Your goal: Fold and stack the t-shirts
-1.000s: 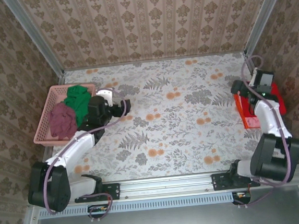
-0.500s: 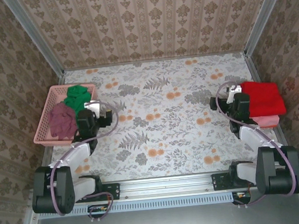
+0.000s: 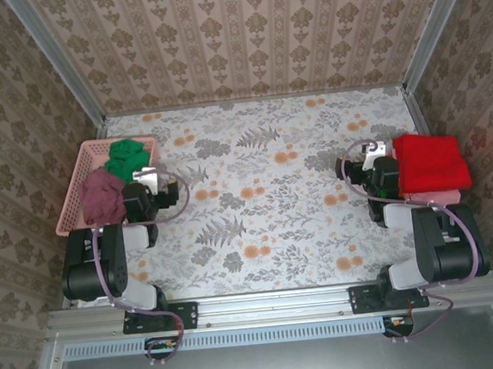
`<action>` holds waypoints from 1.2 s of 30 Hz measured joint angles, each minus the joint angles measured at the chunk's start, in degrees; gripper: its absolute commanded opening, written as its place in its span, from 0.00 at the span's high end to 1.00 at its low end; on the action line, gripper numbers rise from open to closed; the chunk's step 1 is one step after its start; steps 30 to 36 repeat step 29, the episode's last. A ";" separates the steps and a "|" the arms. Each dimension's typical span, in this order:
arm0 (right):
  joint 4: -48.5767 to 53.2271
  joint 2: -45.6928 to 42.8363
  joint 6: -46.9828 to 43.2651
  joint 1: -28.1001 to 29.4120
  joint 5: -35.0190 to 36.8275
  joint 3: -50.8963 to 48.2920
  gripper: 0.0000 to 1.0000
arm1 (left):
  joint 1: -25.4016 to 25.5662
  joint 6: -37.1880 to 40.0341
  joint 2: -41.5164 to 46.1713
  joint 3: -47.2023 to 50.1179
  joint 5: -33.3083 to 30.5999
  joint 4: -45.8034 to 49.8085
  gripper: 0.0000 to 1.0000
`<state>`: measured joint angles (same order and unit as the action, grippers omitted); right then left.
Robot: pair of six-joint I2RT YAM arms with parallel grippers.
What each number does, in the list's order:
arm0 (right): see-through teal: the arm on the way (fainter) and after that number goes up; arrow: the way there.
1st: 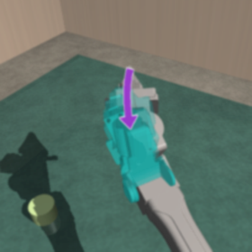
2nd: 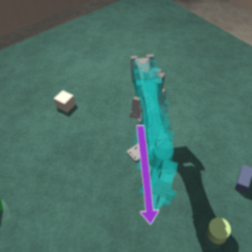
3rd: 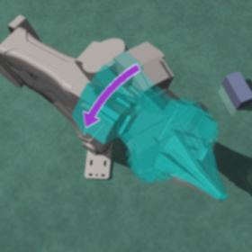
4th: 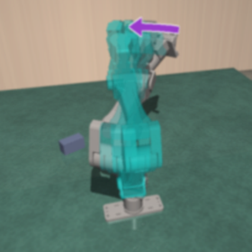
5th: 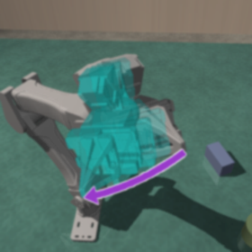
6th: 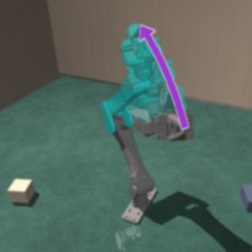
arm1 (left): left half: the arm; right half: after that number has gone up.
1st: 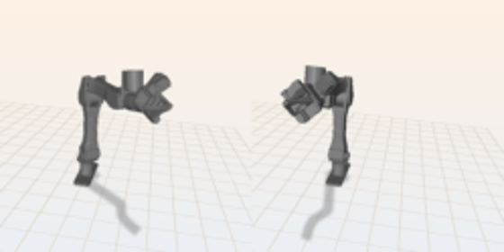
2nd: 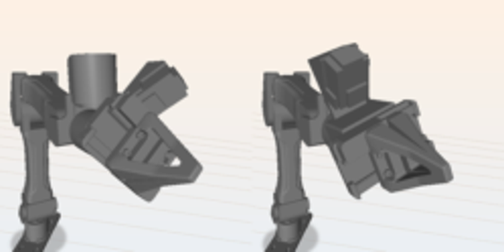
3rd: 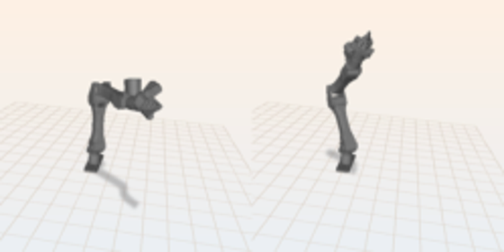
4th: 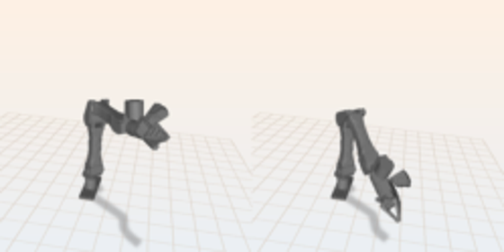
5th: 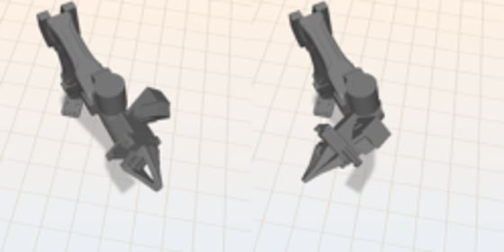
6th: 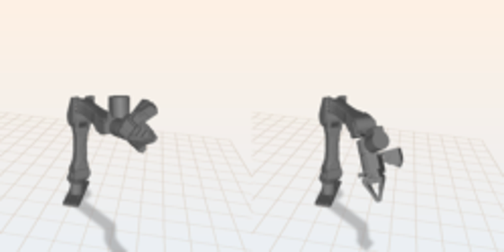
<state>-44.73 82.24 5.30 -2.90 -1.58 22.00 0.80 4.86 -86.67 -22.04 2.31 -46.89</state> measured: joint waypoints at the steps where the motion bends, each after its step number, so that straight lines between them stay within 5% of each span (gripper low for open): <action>1: -1.14 1.42 -0.28 0.09 -0.17 0.00 0.00 | 0.00 -0.11 -0.22 0.00 0.02 -0.15 0.00; 36: -3.54 5.27 -2.12 2.10 1.38 0.09 0.00 | -0.09 -0.79 -0.72 -0.48 -1.25 -0.26 0.00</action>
